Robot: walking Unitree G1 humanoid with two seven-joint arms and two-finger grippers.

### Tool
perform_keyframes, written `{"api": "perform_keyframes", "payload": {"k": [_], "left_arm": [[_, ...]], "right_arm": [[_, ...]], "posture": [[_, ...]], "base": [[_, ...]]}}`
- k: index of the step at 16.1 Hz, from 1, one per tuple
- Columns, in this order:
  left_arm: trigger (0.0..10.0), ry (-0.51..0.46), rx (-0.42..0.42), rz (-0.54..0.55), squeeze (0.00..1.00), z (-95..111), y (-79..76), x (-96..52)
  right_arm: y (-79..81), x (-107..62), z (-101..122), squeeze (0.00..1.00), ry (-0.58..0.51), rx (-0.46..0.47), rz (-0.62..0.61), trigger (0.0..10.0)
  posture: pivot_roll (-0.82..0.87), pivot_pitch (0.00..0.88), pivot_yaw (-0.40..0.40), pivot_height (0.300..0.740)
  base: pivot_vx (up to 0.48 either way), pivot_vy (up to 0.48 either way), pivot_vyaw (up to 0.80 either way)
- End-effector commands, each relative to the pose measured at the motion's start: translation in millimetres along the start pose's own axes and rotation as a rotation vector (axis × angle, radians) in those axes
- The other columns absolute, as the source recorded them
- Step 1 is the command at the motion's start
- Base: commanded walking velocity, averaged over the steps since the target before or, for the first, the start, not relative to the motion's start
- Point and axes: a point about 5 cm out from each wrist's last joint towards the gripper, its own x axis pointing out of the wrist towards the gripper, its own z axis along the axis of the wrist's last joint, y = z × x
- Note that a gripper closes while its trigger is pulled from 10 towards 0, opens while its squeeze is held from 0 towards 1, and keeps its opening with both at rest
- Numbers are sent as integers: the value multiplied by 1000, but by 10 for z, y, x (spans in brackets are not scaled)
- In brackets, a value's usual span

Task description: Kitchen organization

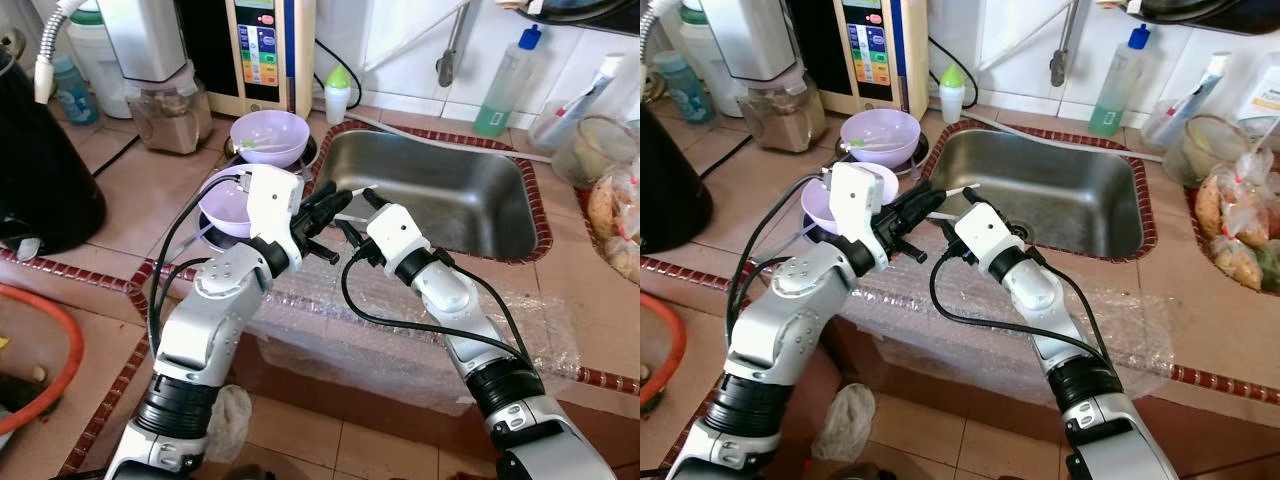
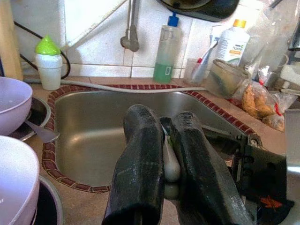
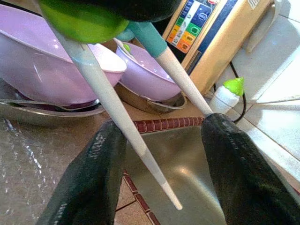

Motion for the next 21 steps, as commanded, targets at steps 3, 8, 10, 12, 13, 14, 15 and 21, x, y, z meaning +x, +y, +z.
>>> {"api": "perform_keyframes", "payload": {"k": [3,8,10,12,13,14,15,21], "left_arm": [[1804,-5,-29,54,0,4,66,1],[2196,-2,-48,76,0,-3,79,9],[2431,-6,-59,67,0,8,64,10],[2471,1,-78,51,0,-3,39,14],[2588,11,-79,20,0,-16,-7,20],[2824,19,-84,-2,0,-27,-45,29],[2863,23,-87,-16,0,-35,-72,28],[3490,38,-79,-36,0,-40,-94,26]], "right_arm": [[-88,-43,-106,0,53,16,-75,10000],[-6,-38,-129,0,59,78,-89,10000],[18,-16,-106,1000,41,90,-57,10000],[34,9,-101,267,44,100,-43,10000],[63,38,-79,0,35,95,-15,10000],[86,71,-70,0,34,94,7,6941],[106,89,-60,0,29,97,23,4510],[72,119,-49,0,17,77,42,0]], "posture": [[7,0,-9,740],[6,0,-3,740],[7,0,-4,740],[7,0,-4,740],[6,3,-2,740],[6,3,-2,740],[4,7,0,740],[3,12,2,740]], "base": [[0,0,0],[0,0,0],[0,0,0],[0,0,0],[0,0,0],[0,0,0],[0,0,0],[0,0,0]]}}
